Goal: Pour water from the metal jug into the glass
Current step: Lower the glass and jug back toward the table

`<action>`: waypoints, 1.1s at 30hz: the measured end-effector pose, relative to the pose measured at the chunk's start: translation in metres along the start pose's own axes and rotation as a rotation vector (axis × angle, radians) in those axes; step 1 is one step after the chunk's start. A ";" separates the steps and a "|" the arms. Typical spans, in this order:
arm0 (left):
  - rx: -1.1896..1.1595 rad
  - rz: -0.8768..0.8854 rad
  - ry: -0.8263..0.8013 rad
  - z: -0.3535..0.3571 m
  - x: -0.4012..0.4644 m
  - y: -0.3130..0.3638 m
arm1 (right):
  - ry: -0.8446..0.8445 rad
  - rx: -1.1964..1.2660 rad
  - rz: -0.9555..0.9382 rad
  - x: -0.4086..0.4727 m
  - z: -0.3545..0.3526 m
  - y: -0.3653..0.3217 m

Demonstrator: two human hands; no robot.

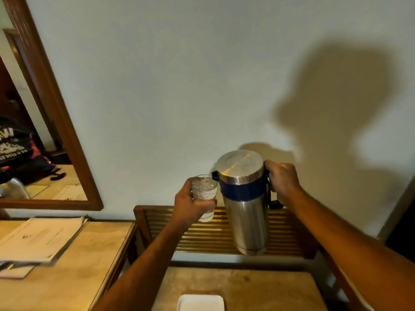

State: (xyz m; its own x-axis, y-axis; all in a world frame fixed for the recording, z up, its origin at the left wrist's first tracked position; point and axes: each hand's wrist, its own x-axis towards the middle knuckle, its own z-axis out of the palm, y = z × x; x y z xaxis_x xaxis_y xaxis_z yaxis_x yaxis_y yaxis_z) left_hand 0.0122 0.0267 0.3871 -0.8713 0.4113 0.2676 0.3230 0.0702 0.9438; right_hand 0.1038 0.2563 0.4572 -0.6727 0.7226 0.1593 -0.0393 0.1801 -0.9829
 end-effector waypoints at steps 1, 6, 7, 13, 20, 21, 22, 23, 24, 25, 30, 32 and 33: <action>0.009 -0.007 -0.002 0.001 -0.002 -0.006 | -0.002 0.027 0.016 -0.002 0.000 0.014; 0.019 -0.092 0.012 0.012 -0.012 -0.054 | -0.022 0.064 0.065 -0.015 0.002 0.081; 0.023 -0.110 0.023 0.015 -0.014 -0.065 | -0.012 0.067 0.069 -0.019 0.004 0.095; 0.076 -0.208 -0.004 0.029 -0.036 -0.147 | -0.008 0.028 0.194 -0.039 0.000 0.198; 0.176 -0.333 -0.007 0.047 -0.080 -0.261 | 0.061 0.025 0.401 -0.074 -0.013 0.310; 0.197 -0.351 0.004 0.053 -0.088 -0.281 | 0.083 0.034 0.426 -0.078 -0.015 0.331; 0.209 -0.372 0.010 0.057 -0.096 -0.295 | 0.087 0.038 0.440 -0.081 -0.016 0.344; 0.219 -0.397 0.013 0.062 -0.105 -0.310 | 0.083 0.040 0.447 -0.086 -0.018 0.359; 0.225 -0.420 0.015 0.066 -0.114 -0.325 | 0.083 0.042 0.448 -0.090 -0.019 0.371; 0.225 -0.442 0.014 0.070 -0.123 -0.340 | 0.087 0.046 0.450 -0.093 -0.020 0.382; 0.236 -0.537 0.030 0.090 -0.166 -0.402 | 0.080 0.088 0.432 -0.106 -0.022 0.436; 0.255 -0.541 0.022 0.096 -0.176 -0.419 | 0.068 0.127 0.448 -0.109 -0.022 0.453; 0.254 -0.550 0.022 0.098 -0.179 -0.425 | 0.067 0.142 0.458 -0.110 -0.022 0.458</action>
State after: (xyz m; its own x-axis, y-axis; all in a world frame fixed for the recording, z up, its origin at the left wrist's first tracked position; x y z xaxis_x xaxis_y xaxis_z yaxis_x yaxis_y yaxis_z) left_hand 0.0675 0.0122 -0.0812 -0.9421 0.2344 -0.2400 -0.1012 0.4834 0.8695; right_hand 0.1757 0.2738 -0.0084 -0.5955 0.7485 -0.2917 0.1461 -0.2562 -0.9555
